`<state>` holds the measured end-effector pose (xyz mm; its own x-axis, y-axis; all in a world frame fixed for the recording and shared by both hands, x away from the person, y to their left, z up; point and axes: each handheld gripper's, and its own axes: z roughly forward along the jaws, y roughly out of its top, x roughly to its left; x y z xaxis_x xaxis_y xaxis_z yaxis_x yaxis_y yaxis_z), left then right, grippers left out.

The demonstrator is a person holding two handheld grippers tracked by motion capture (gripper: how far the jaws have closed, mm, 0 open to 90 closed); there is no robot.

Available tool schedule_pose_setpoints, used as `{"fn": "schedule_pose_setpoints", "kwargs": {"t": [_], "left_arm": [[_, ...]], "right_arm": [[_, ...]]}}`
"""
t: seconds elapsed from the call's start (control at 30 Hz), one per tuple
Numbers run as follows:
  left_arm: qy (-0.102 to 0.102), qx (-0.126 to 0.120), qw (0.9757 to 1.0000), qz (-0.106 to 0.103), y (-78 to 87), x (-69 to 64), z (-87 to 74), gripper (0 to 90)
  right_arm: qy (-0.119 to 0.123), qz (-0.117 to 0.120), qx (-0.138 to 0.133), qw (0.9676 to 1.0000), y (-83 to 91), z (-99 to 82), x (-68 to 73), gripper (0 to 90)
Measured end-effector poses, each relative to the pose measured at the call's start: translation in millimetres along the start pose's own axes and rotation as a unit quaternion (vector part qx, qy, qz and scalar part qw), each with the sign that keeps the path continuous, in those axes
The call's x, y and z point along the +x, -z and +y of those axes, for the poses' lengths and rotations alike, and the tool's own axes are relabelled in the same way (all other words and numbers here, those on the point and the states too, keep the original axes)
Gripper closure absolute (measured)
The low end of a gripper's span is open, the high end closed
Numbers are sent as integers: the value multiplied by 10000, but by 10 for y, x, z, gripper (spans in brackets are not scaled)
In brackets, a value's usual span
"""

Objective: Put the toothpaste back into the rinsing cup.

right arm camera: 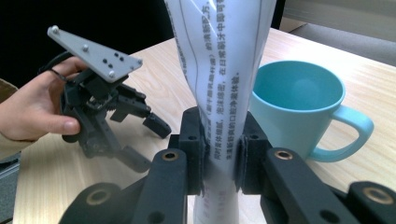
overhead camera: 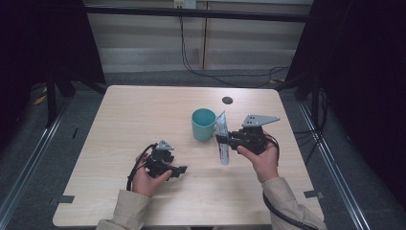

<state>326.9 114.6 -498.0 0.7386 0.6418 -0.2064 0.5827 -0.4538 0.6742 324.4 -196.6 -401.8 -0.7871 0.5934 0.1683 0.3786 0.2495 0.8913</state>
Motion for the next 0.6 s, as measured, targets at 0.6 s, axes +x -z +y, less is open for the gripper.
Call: {"fn": "schedule_pose_setpoints", "kwargs": {"t": [0.6], "left_arm": [[-576,-374,9976,-101,-32,-17,-127,180]], "right_arm": [[-97,-49,-406,9991,-28,316,-57,756]]}}
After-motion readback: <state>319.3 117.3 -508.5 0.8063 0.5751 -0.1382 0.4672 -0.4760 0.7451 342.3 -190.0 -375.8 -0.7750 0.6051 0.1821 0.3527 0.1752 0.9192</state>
